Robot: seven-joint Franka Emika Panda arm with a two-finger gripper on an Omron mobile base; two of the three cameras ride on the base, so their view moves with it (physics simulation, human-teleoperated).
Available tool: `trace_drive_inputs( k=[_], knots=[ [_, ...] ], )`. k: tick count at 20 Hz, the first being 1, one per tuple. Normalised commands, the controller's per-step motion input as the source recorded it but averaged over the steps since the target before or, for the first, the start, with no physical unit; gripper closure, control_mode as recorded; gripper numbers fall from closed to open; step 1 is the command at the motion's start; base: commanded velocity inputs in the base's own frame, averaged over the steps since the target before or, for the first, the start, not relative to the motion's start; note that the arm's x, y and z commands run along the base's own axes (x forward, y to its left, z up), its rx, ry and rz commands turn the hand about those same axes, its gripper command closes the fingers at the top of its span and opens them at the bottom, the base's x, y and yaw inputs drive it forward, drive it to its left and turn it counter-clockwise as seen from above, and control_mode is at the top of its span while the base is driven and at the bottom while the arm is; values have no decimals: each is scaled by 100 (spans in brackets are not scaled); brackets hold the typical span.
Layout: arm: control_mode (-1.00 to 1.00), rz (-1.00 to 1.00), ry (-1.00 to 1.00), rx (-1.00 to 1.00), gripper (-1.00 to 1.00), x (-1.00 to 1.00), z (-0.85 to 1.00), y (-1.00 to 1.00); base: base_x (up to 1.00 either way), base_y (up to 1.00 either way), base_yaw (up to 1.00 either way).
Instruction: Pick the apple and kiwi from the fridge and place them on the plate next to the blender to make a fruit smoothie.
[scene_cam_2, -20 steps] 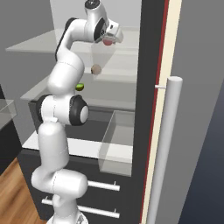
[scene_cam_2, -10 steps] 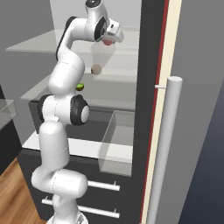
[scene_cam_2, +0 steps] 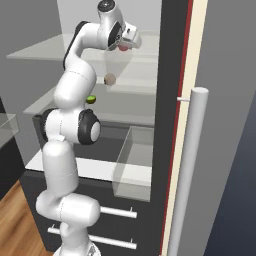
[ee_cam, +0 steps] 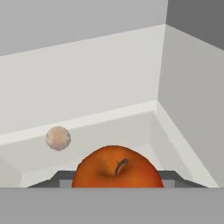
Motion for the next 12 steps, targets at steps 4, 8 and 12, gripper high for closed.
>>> trace_drive_inputs(
  k=[4, 8, 12],
  knots=[
    [-100, 0, -24, -4, 100, -20, -37, 0, 0, 0, 0],
    [-100, 0, -34, -5, 100, -61, -6, 0, 0, 0, 0],
    [-100, 0, -42, -7, 100, -97, 0, 17, 0, 0, 0]
  ],
)
